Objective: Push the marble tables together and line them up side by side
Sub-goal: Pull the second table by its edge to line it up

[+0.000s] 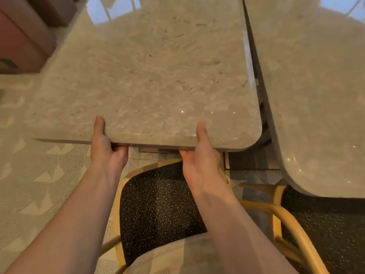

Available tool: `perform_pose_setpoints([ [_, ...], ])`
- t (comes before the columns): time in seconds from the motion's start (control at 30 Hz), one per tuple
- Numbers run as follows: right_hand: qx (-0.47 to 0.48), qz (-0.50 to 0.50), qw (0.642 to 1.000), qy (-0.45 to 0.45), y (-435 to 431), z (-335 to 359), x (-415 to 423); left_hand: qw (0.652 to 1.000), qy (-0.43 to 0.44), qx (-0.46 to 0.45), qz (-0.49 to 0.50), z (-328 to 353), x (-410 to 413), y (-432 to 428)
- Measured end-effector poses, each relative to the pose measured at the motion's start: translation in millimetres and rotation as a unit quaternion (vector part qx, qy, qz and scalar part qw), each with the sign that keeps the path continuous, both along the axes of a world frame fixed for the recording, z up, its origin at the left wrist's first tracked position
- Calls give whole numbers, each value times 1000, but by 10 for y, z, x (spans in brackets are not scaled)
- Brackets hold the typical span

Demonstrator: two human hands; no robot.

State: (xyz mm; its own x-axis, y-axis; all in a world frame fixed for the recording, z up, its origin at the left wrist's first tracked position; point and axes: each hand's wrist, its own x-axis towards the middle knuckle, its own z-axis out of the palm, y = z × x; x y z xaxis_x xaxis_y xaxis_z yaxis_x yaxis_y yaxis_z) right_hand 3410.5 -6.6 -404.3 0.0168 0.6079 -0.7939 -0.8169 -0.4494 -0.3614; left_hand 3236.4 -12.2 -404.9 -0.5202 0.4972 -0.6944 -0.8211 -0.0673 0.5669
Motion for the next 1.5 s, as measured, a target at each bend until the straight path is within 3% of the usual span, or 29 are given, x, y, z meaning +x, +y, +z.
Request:
perform_pose_setpoints([
  [0.2,1,7,1000,-25,18,-98,271,1000,0,-4,16,-107,245,-75],
  [0.57,87,-28,994,67,137,-327,597,998,-16,53,-1,-125,381,-123],
  [0.8,115,-21,991,69,58,-284,636,998,-6,60,-7,-68,410,-228],
  [1.5,107,4,992,72,-672,-334,834,998,-1,59,-37,-187,467,-915],
])
